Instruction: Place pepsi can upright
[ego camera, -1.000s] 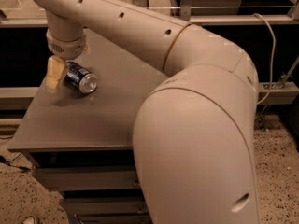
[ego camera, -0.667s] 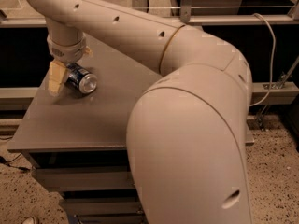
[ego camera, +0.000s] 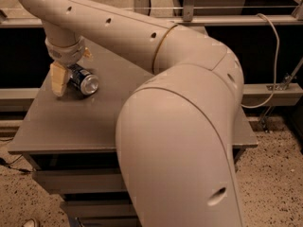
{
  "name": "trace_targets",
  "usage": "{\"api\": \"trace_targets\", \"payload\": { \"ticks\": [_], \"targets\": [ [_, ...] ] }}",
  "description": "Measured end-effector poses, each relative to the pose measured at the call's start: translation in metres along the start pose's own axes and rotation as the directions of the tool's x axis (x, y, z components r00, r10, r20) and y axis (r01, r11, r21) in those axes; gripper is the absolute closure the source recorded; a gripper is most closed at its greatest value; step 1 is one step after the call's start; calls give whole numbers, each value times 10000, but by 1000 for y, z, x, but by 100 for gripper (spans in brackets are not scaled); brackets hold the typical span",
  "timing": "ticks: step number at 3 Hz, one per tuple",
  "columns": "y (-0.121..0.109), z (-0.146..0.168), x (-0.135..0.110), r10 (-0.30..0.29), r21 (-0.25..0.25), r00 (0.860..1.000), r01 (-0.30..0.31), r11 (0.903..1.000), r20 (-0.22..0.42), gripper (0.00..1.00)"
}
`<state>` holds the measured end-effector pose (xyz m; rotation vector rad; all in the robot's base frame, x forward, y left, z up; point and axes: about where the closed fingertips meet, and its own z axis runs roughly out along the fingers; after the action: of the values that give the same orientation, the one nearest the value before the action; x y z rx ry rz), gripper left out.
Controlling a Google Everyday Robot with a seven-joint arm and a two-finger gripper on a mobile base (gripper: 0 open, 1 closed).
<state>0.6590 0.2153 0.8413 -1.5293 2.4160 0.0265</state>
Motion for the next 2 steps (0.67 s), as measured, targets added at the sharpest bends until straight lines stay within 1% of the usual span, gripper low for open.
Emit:
{"api": "trace_targets", "payload": {
  "ticks": [2],
  "targets": [
    [-5, -2, -8, 83, 221, 9997, -79, 9997, -215, 62]
  ]
}}
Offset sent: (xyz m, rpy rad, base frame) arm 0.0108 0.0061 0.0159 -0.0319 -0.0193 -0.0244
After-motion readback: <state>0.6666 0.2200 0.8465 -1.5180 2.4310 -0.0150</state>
